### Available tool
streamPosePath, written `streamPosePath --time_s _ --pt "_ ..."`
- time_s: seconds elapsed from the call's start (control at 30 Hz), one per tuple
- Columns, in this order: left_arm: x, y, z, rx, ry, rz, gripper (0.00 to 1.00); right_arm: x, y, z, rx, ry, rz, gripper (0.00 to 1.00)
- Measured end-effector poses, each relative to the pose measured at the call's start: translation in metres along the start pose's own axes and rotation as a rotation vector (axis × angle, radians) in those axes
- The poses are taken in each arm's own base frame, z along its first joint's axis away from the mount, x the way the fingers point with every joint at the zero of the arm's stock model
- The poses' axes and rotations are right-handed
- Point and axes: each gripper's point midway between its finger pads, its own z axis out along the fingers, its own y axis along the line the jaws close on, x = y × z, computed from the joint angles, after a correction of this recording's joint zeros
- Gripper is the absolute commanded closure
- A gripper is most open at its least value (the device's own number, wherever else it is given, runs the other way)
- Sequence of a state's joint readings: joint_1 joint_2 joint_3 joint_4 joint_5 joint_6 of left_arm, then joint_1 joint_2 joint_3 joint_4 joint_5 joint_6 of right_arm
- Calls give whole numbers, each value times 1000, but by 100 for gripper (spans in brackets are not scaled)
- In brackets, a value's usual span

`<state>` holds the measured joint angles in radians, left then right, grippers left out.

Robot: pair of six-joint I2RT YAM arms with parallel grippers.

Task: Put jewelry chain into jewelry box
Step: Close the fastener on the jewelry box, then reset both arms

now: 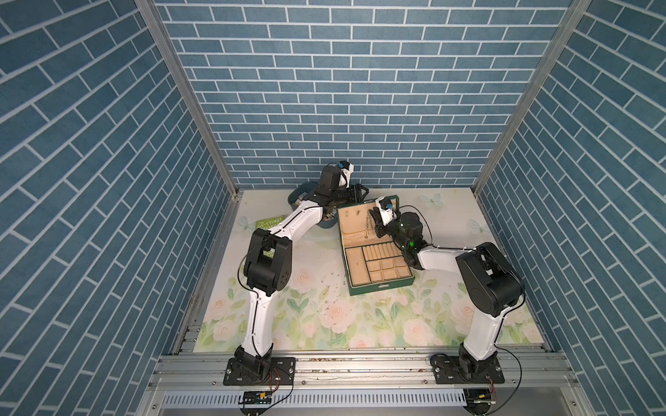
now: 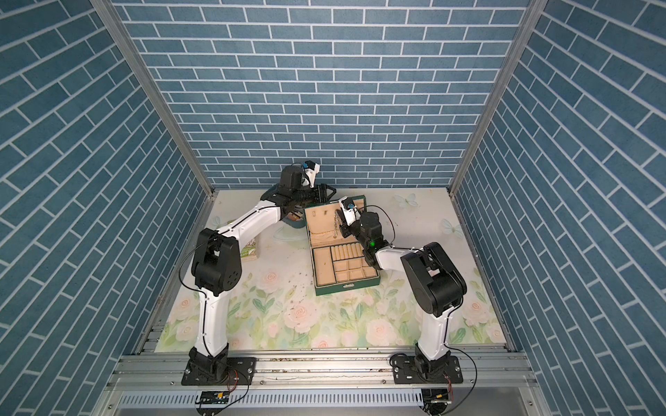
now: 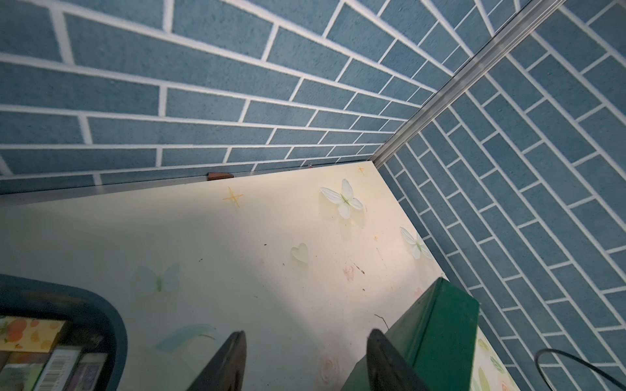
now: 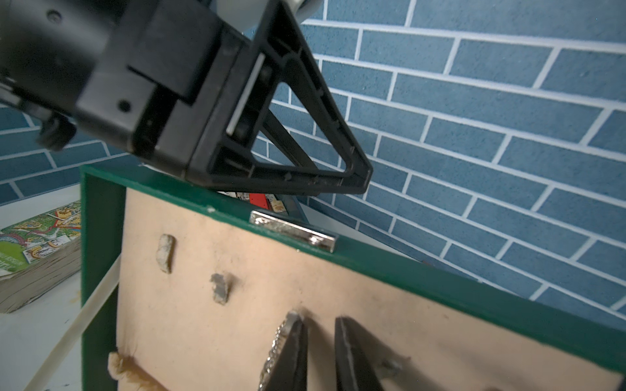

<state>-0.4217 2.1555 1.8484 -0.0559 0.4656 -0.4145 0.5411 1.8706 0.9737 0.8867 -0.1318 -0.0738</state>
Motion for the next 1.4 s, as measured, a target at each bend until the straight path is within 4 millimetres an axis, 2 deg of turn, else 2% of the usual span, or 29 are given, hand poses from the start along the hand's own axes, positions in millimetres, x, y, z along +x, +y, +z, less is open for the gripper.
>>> streamPosePath --time_s 0.3,0.37,0.43,0.53,0.6,0.67,0.7,0.77,0.8,0.83,0.87,0.97,1.07,1.13,1.2,1.3,1.4 --pt "0 1 0 -6 0 2 35 1 -2 -3 16 4 7 76" --pt "0 4 0 -23 0 -1 22 2 -2 -9 26 14 10 75" --pt "-2 6 -1 -40 -1 -3 2 4 -3 -20 38 25 17 74" --pt "-12 5 -5 -60 -16 2 0 3 -5 -36 57 34 23 72" --pt "-26 2 -9 -69 -45 10 0 -2 -6 -48 69 34 28 69" --pt "-38 0 -13 -80 -77 18 1 -11 -7 -60 84 17 32 63" --pt "-44 -1 -16 -90 -92 21 0 -17 -9 -66 92 5 41 55" --pt "-50 1 -25 -123 -114 17 0 -29 -14 -79 125 -22 65 32" --pt "-53 3 -32 -152 -130 10 0 -35 -19 -86 155 -35 79 27" --pt "-54 5 -41 -184 -143 -1 0 -41 -26 -93 198 -50 99 17" --pt "-54 9 -58 -233 -165 -16 0 -47 -34 -102 248 -67 135 1" --pt "-55 13 -107 -331 -255 -32 0 -60 -60 -125 411 -113 194 0" --pt "-49 17 -174 -426 -431 -36 0 -61 -95 -158 655 -177 237 0" --pt "-33 24 -218 -483 -555 -34 0 -52 -118 -181 838 -189 221 0" --pt "-5 39 -251 -562 -626 -18 0 -41 -136 -202 984 -167 185 0" --pt "35 72 -275 -730 -613 18 1 -20 -157 -228 1089 -101 121 0" --pt "62 107 -289 -866 -569 56 0 6 -176 -254 1124 -29 81 0"
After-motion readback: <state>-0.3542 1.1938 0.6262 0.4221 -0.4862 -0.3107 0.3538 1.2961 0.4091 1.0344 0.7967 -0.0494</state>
